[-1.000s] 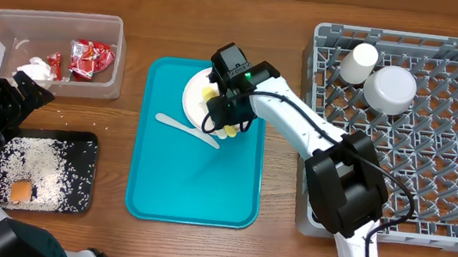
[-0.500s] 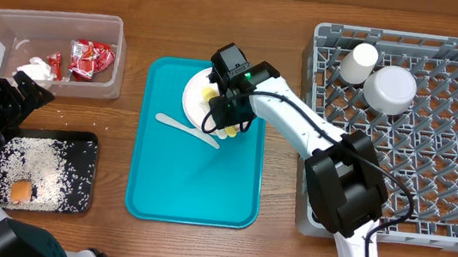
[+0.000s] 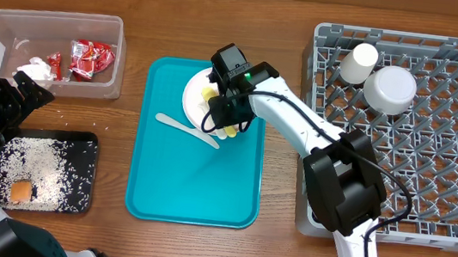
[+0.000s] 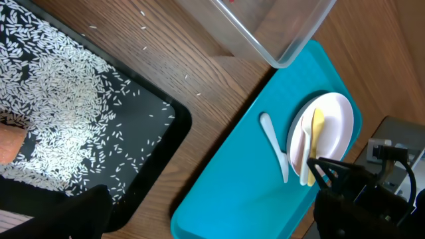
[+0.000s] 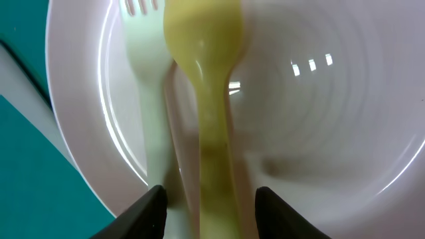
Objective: Sort waste into correct bins and load items into the dishwasher rack
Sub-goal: 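Lower and close the right gripper on the yellow spoon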
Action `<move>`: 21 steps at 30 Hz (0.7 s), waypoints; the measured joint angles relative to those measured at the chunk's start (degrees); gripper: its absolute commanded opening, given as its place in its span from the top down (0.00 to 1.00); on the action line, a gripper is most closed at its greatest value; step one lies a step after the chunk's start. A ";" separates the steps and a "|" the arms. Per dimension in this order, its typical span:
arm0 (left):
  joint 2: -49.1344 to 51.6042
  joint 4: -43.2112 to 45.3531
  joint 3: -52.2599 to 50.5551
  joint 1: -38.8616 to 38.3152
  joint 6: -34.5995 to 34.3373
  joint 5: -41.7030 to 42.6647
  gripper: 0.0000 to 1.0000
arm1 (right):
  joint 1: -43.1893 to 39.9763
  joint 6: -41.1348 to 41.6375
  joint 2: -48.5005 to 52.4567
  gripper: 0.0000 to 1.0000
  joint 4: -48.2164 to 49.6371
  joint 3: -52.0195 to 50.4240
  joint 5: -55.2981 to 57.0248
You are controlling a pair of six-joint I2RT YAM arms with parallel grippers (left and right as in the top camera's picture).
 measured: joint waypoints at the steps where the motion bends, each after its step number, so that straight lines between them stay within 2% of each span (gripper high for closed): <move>1: 0.00 0.00 0.00 0.00 -0.02 0.00 0.00 | 0.00 0.11 0.00 0.60 0.02 0.00 -0.04; 4: 0.00 0.00 0.00 0.00 -0.02 0.00 0.00 | -0.09 0.28 0.02 0.62 0.11 0.00 -0.09; 17: 0.00 0.00 0.00 0.00 -0.02 -0.02 0.00 | -1.55 0.39 1.77 0.62 -0.76 0.00 3.37; 21: 0.00 0.00 0.00 0.00 0.00 0.00 0.00 | -1.55 0.33 1.77 0.68 -0.79 -0.02 3.65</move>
